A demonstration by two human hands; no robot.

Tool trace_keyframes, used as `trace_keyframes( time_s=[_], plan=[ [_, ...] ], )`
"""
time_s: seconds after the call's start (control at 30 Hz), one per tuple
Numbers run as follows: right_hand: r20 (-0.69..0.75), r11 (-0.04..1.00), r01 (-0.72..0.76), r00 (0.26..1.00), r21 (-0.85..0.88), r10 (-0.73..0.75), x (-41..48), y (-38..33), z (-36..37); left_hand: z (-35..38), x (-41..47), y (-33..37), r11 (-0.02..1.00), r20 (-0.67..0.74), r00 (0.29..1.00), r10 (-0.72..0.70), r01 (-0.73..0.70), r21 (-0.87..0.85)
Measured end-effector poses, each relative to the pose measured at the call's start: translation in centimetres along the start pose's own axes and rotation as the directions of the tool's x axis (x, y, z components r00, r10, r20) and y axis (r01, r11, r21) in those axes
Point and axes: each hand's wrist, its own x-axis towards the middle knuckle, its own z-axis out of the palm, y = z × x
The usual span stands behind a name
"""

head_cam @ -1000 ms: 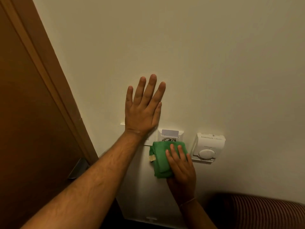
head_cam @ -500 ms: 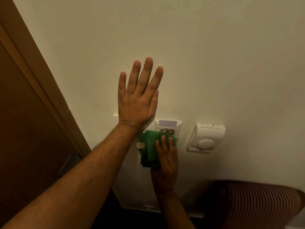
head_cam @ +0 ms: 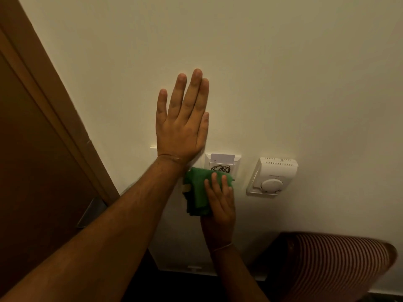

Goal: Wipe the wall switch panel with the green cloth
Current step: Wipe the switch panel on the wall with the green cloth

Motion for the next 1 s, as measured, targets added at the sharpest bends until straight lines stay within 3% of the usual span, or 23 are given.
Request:
trace_keyframes(
  time_s=[0.13, 0.3, 0.4, 0.6, 0.83, 0.9, 1.0],
  plan=[
    [0.098, 0.991, 0.129, 0.987, -0.021, -0.126, 0.2, 0.8, -0.9, -0.1, 0.1, 0.1, 1.0, 0.004, 1.0, -0.005, 0.005, -0.006],
    [-0.071, 0.999, -0.043, 0.997, 0.002, 0.043, 0.1, 2.0, -2.0, -0.1, 0.1, 0.1, 1.0, 0.001, 1.0, -0.005, 0.005, -0.001],
    [-0.078, 0.994, -0.073, 0.994, 0.079, 0.079, 0.3, 0.5, -0.5, -0.2, 0.1, 0.2, 1.0, 0.01, 1.0, -0.009, 0.009, -0.002],
    [0.11, 0.983, 0.183, 0.977, 0.015, -0.184, 0.5, 1.3, 0.0, -0.2, 0.0, 0.1, 1.0, 0.016, 1.0, -0.014, 0.014, 0.018],
    [-0.094, 0.999, -0.048, 0.994, 0.024, 0.05, 0.1, 2.6, -1.9, 0.0, 0.2, 0.0, 0.999, 0.001, 1.0, -0.017, 0.017, 0.03],
    [-0.079, 0.997, -0.065, 0.995, 0.045, 0.069, 0.4, 1.1, -1.0, 0.1, 0.1, 0.0, 1.0, 0.002, 1.0, -0.023, 0.023, 0.021],
    [0.026, 0.998, 0.036, 0.999, 0.042, -0.037, 0.8, -0.5, 0.3, 0.1, 0.2, 0.0, 1.0, 0.003, 1.0, -0.022, 0.022, 0.007]
  ],
)
